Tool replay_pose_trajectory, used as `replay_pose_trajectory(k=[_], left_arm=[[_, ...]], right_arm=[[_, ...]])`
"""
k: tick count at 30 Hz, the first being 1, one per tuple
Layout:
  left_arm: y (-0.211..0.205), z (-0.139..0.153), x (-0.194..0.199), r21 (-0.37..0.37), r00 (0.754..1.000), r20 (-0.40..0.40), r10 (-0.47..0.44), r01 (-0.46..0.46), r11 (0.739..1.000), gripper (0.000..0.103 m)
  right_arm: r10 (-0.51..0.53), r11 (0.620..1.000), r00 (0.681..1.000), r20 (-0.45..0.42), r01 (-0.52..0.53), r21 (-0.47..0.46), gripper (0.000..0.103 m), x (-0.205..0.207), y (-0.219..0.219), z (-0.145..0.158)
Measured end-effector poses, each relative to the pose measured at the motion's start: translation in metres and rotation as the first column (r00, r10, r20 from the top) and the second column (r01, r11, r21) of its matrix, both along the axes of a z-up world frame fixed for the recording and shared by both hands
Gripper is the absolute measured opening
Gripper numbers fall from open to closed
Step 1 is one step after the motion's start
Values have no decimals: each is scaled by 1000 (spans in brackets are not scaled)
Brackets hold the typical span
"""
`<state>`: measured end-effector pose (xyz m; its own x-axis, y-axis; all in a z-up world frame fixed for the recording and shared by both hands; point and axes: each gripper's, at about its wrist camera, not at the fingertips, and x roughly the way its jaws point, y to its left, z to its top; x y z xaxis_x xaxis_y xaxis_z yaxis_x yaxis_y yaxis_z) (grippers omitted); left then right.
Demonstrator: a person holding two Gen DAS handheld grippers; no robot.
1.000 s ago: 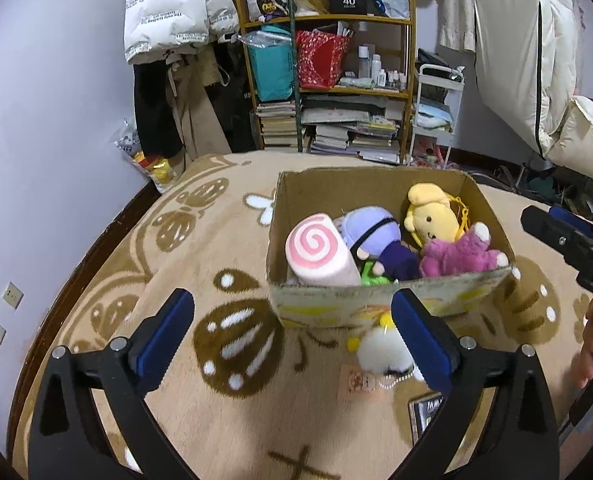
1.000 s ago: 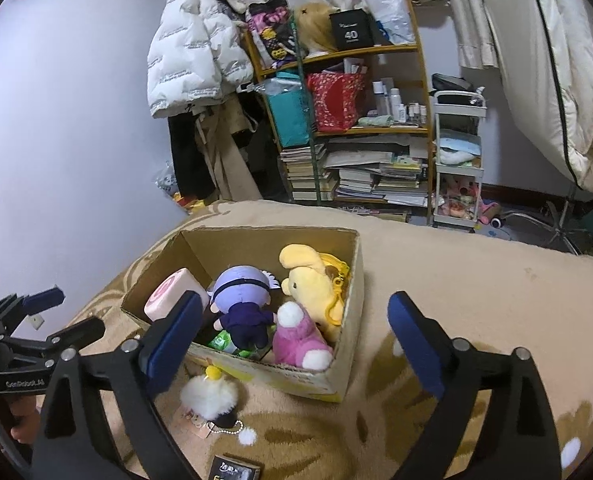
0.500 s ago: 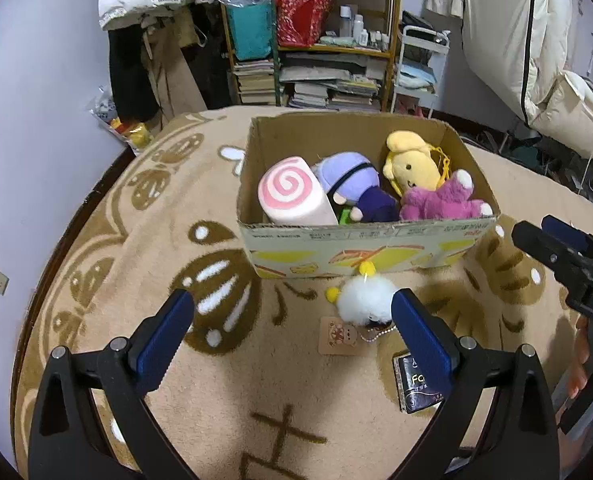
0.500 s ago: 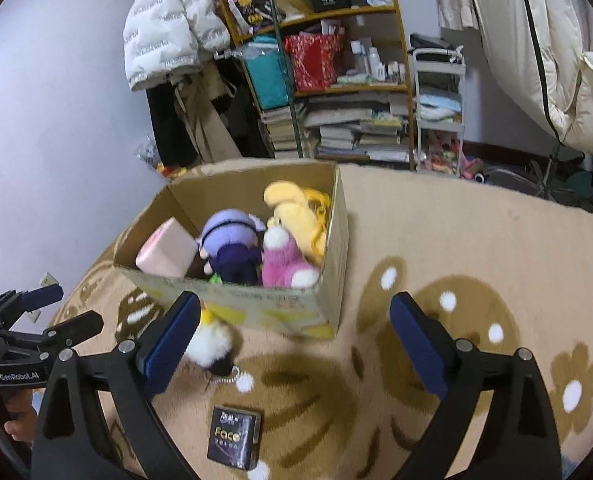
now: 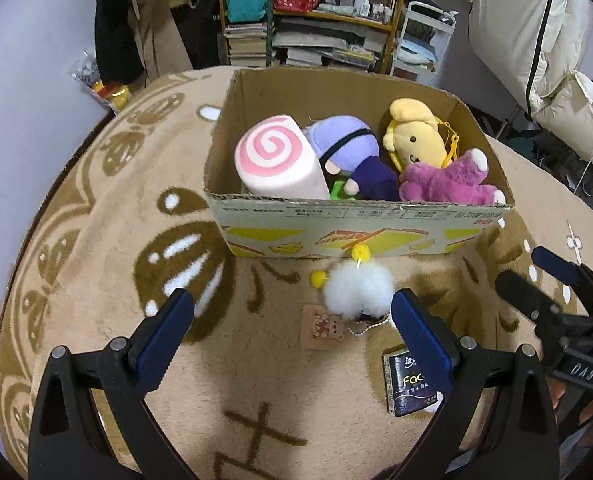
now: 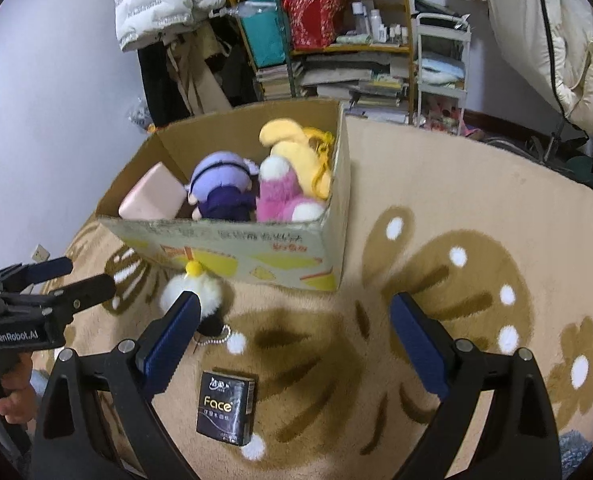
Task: Organize soft objects
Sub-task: 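Withdraw both grippers and lower them toward the pom-pom and Face pack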
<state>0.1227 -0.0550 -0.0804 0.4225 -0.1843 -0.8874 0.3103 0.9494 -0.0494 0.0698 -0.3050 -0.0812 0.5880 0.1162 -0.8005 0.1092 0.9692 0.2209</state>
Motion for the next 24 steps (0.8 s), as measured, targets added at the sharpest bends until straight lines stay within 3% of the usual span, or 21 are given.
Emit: replay_pose_trajectory(k=[9, 24], left_arm=[[-12, -21, 18, -38, 997, -72, -41, 39, 999, 98], [-30, -69, 46, -110, 966, -235, -107, 83, 990, 97]], right_arm=[[39, 999, 996, -75, -40, -12, 100, 7, 12, -19], [158, 987, 960, -232, -145, 73, 100, 16, 38, -54]])
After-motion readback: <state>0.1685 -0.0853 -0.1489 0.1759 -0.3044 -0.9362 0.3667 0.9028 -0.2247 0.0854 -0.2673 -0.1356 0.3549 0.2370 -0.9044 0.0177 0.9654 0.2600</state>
